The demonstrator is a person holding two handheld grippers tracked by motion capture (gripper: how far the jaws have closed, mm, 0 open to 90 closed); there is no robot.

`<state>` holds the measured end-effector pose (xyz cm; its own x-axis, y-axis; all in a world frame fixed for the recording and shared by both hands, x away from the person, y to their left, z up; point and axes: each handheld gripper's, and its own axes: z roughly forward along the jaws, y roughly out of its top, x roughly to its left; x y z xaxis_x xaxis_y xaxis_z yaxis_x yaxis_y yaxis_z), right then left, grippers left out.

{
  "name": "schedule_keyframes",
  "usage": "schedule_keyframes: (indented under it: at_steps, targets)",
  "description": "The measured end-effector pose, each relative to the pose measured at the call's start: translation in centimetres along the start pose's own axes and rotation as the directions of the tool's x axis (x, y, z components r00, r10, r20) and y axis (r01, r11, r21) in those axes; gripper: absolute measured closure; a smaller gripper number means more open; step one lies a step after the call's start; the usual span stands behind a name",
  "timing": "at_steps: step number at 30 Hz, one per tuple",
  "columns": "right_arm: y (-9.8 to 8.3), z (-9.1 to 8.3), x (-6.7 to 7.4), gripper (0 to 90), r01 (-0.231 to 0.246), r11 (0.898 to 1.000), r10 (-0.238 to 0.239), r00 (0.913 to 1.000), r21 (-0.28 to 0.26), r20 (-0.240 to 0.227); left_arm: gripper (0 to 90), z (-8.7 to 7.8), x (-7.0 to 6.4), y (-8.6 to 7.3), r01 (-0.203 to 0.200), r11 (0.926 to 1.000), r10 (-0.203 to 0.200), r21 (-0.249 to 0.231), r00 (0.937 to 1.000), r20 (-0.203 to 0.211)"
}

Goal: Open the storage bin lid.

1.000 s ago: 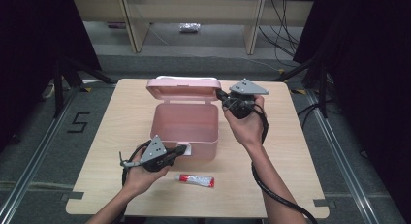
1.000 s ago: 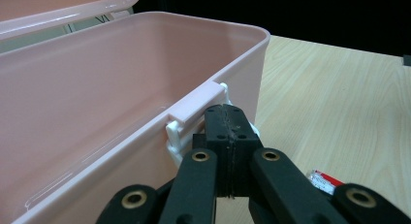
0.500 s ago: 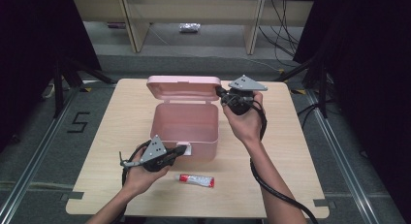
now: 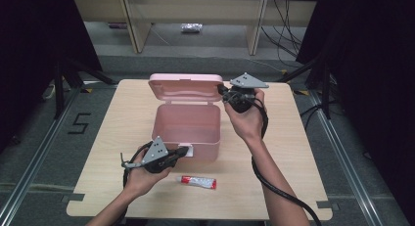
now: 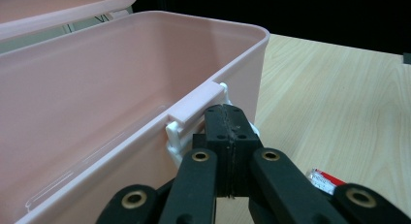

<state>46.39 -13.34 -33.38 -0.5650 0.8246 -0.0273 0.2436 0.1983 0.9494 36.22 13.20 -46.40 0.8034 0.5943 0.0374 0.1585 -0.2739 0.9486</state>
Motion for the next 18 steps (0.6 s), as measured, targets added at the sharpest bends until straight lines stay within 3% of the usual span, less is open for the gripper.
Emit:
schedule_keyframes:
  at_steps: [2, 7, 10, 11, 13, 14, 16, 18]
  targets:
    - [0.08, 0.10, -0.21, 90.0, 0.022, 1.000, -0.022, 0.9998, 0.000, 0.000, 89.7, 0.00, -0.01, 0.00, -0.001, 1.0000, 0.001, 0.000, 1.0000, -0.001]
    - [0.20, 0.35, -0.25, 90.0, 0.005, 1.000, -0.005, 1.0000, 0.001, -0.004, 89.7, 0.00, 0.00, 0.02, -0.001, 1.0000, 0.001, 0.002, 1.0000, 0.000]
    - [0.33, 0.50, -0.46, 90.0, 0.032, 0.999, -0.032, 0.9995, -0.009, 0.004, 89.7, 0.00, 0.01, 0.03, -0.001, 1.0000, 0.001, 0.003, 1.0000, 0.000]
    - [0.34, 0.46, -0.35, 90.0, 0.011, 1.000, -0.011, 0.9999, 0.004, 0.001, 89.7, 0.01, 0.00, 0.03, -0.002, 1.0000, 0.002, 0.003, 1.0000, -0.001]
    - [0.35, 0.58, -0.42, 90.0, 0.014, 1.000, -0.014, 0.9999, -0.002, 0.005, 89.7, 0.00, -0.03, 0.02, -0.002, 1.0000, 0.002, 0.001, 1.0000, -0.001]
    - [0.37, 0.64, -0.57, 90.0, 0.036, 0.999, -0.036, 0.9992, -0.011, 0.017, 89.7, 0.01, -0.02, 0.01, -0.001, 1.0000, 0.001, 0.000, 1.0000, -0.001]
    - [0.35, 0.74, -0.42, 90.0, 0.005, 1.000, -0.005, 1.0000, 0.004, 0.008, 89.7, 0.01, 0.00, 0.01, -0.001, 1.0000, 0.001, 0.001, 1.0000, -0.001]
    - [0.41, 0.79, -0.48, 90.0, 0.012, 1.000, -0.012, 0.9999, 0.009, 0.010, 89.7, 0.01, 0.00, 0.02, -0.001, 1.0000, 0.001, 0.002, 1.0000, 0.000]
